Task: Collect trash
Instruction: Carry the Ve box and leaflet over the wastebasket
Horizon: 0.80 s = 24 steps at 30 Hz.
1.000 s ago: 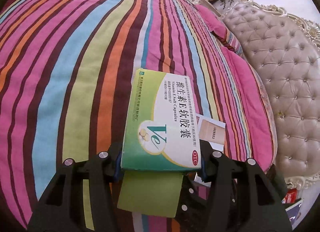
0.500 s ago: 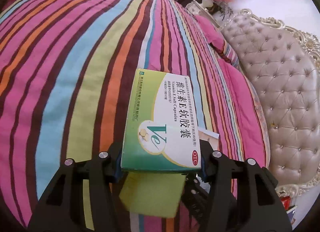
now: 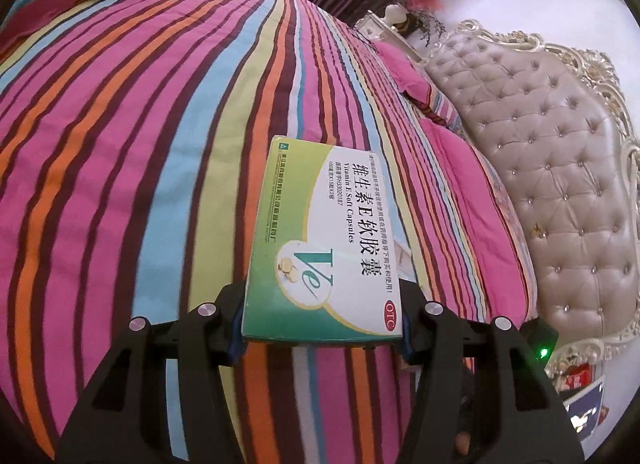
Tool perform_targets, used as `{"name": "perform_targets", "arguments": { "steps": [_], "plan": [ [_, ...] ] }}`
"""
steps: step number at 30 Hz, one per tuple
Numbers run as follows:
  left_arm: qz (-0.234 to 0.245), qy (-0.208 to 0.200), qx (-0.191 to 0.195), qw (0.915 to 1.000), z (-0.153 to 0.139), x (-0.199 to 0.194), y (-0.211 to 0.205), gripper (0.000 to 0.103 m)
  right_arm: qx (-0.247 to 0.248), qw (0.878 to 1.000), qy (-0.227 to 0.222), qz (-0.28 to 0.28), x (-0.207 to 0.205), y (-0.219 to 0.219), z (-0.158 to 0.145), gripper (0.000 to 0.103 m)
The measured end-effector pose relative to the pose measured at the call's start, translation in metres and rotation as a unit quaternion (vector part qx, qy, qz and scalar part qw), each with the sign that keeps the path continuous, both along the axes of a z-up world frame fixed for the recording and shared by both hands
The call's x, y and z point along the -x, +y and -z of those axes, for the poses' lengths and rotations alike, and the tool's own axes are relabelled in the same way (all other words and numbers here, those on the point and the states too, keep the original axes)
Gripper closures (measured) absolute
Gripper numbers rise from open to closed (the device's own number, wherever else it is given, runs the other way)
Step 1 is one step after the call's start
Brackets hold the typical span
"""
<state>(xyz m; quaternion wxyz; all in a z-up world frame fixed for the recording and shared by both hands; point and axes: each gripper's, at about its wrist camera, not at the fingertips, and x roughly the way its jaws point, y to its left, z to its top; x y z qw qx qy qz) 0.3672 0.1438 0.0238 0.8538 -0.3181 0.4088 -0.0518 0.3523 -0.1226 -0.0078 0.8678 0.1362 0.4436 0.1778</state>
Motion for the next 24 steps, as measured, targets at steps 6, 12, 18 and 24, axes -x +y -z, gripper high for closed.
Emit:
{"name": "perform_targets", "arguments": {
  "steps": [6,12,18,24],
  "plan": [
    [0.004,0.002,-0.017,0.9999,0.006,0.059,-0.003,0.049,-0.022,1.0,0.009,0.011,0.034,-0.022,-0.001,0.051],
    [0.014,0.0,-0.052,0.9986,0.007,0.12,-0.015,0.049,-0.024,1.0,-0.001,-0.004,0.072,-0.027,-0.012,0.051],
    [0.022,0.005,-0.063,0.9977,0.009,0.176,-0.03,0.049,-0.027,0.999,-0.001,-0.025,0.114,-0.023,-0.016,0.051],
    [0.038,0.007,-0.078,0.9963,0.007,0.223,-0.043,0.049,-0.015,0.998,-0.014,-0.052,0.157,-0.015,-0.025,0.051]
  ]
}}
